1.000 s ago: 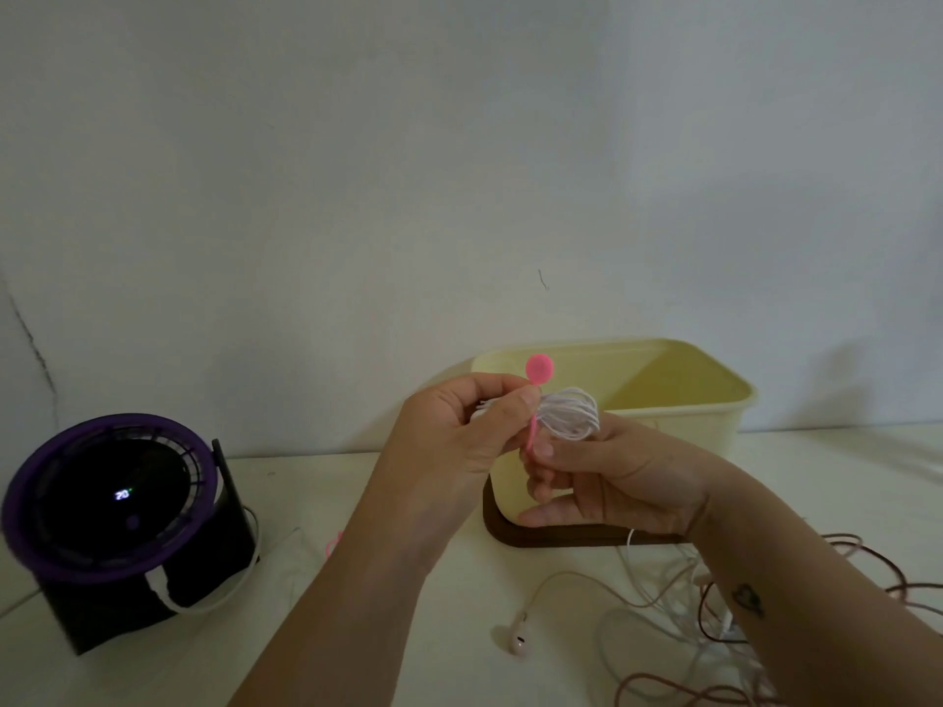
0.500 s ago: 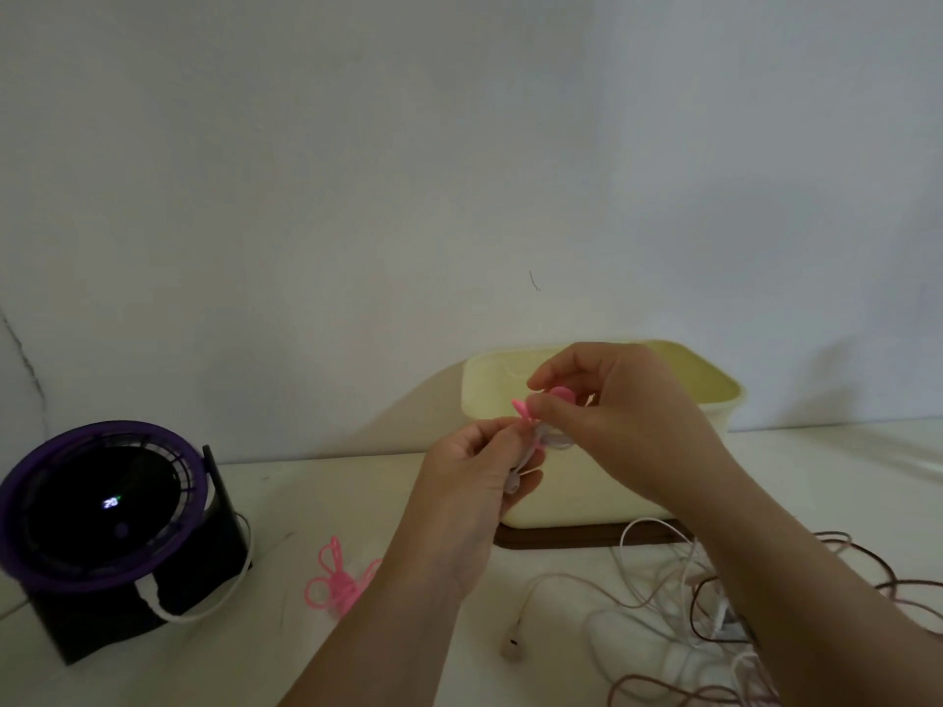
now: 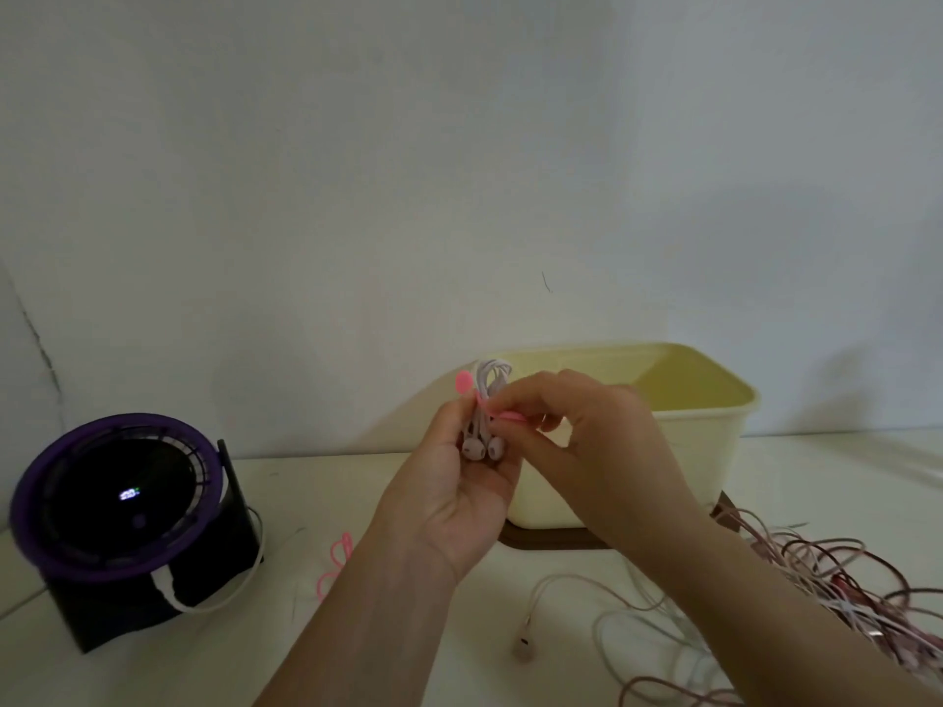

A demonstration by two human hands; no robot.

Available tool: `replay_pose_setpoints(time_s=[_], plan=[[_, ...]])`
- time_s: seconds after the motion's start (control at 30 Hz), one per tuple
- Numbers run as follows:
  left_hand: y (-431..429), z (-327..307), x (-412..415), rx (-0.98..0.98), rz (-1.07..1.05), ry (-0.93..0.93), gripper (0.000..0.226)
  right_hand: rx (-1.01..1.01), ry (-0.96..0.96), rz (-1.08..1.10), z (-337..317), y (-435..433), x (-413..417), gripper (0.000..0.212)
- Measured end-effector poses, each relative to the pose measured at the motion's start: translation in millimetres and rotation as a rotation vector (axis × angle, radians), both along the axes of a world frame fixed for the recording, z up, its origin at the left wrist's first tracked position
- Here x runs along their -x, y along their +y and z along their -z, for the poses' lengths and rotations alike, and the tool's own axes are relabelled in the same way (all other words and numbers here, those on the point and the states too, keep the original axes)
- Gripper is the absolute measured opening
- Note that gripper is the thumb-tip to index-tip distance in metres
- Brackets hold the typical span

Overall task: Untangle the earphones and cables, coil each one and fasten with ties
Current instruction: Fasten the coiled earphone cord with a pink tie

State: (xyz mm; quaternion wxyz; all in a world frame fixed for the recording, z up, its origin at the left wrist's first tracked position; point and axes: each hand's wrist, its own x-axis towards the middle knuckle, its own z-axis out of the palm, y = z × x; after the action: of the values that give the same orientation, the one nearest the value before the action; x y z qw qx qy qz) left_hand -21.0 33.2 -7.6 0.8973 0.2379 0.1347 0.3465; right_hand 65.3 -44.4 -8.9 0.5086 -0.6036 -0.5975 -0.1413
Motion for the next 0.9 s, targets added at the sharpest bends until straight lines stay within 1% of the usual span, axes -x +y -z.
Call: replay_pose_setpoints(time_s=[0.1,0.13,0.2,0.23,0.27,0.37,0.43,0.5,0.53,0.6,0.63,0.67,0.7,0.77,0.8,0.87,0.9], plan=[[-2.7,-5.0,3.0,-0.007,0.017,-0.049,0.016,0.053,0.356,-0.198,-6.0,-1.3,-4.7,0.013],[-2.1,-4.6,3.2,-0.013,0.026,-0.059,0.020,0.073,0.437,-0.256,-7.7,-2.1,-6.4,0.014],[-1.3,-4.8,4.5,-0.023,0.046,-0.077,0.038,0.087,0.507,-0.300,-10.4,-2.8,-10.7,0.016],[-1.7,-5.6,5.0,-0.028,0.057,-0.068,0.045,0.085,0.522,-0.298,-11.3,-3.6,-12.8,0.015],[-1.9,-5.3,4.6,-0.038,0.068,-0.055,0.045,0.083,0.536,-0.290,-11.7,-4.0,-15.6,0.013],[-8.1,-7.6,6.7,-0.040,0.148,-0.023,0.020,0.108,0.569,-0.317,-13.6,-6.6,-22.9,0.003],[-10.7,-6.9,7.7,-0.018,0.202,-0.029,0.013,0.143,0.574,-0.419,-14.7,-9.0,-25.7,0.009],[-9.0,-4.6,8.3,-0.023,0.260,-0.024,0.022,0.175,0.557,-0.492,-16.7,-11.1,-26.9,0.007],[-8.0,-2.6,9.0,-0.039,0.285,-0.022,0.031,0.192,0.554,-0.508,-17.7,-12.7,-26.8,0.007],[-6.8,-2.8,10.1,-0.069,0.325,-0.025,0.052,0.208,0.541,-0.505,-20.1,-15.3,-27.6,0.014],[-6.2,-3.2,10.1,-0.079,0.332,-0.025,0.059,0.213,0.522,-0.486,-21.1,-16.1,-27.8,0.017],[-5.5,-2.6,9.4,-0.090,0.331,-0.027,0.060,0.215,0.504,-0.458,-21.9,-16.3,-26.9,0.018],[-4.9,-2.3,9.1,-0.104,0.323,-0.021,0.053,0.210,0.495,-0.426,-21.9,-16.3,-26.3,0.017],[-3.0,-2.2,8.5,-0.184,0.279,0.022,0.032,0.179,0.487,-0.351,-21.8,-15.4,-26.2,0.014],[-2.9,-1.2,7.4,-0.262,0.241,0.064,0.025,0.167,0.487,-0.314,-21.5,-14.5,-25.8,0.010],[-3.7,0.6,7.3,-0.463,0.145,0.162,0.027,0.150,0.479,-0.252,-21.3,-13.7,-25.4,0.002],[-4.3,1.5,8.1,-0.558,0.094,0.199,0.029,0.141,0.479,-0.224,-21.2,-13.6,-25.9,0.005]])
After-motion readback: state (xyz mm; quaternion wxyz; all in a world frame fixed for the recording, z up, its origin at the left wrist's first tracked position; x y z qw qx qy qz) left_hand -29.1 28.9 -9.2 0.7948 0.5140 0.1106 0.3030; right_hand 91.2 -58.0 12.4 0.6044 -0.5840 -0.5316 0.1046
